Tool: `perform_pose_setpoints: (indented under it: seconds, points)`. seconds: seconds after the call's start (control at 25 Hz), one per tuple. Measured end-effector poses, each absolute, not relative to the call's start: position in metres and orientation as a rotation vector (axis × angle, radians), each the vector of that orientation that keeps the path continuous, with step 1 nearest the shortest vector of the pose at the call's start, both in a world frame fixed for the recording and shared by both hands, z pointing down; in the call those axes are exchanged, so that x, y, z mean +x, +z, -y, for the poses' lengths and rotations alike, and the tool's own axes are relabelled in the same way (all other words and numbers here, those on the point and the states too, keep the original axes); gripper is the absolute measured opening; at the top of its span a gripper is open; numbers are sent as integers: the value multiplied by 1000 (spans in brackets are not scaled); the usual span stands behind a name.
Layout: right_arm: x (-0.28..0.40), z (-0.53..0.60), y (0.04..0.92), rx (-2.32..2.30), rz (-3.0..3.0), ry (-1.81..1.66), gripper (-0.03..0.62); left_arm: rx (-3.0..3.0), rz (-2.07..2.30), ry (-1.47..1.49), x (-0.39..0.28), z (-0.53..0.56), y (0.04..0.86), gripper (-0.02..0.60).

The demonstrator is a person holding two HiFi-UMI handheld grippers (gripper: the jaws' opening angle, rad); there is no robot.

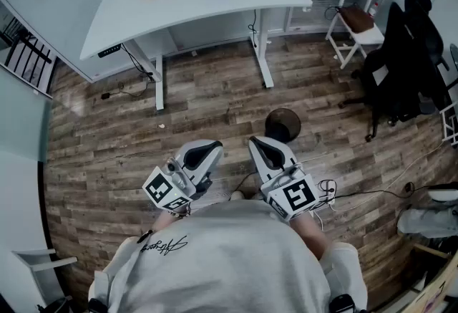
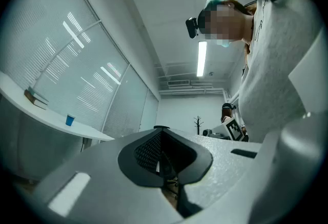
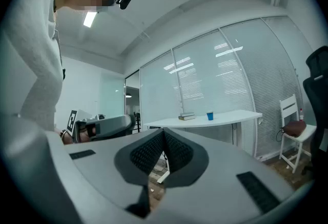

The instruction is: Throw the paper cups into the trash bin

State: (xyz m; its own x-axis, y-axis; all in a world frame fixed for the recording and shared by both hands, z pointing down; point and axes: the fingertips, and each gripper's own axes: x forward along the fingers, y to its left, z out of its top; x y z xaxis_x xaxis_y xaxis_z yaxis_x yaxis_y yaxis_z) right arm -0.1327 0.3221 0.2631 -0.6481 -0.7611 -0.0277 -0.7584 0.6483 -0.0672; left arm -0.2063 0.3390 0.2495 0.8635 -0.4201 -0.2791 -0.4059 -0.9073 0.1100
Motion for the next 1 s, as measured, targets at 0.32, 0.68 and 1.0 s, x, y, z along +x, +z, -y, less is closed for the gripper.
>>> perform_pose_setpoints:
  seconds: [0.32, 0.68, 1.0]
  points:
    - [-137, -321, 263, -1284, -2812, -85, 9, 2982, 666, -474, -209, -336, 250, 3]
    - [-143, -320, 267, -1306, -2814, -83, 9, 2983, 666, -473, -219, -337, 252, 3]
    - [-150, -324, 267, -1302, -2808, -90, 9, 2971, 660, -460, -227, -339, 259, 3]
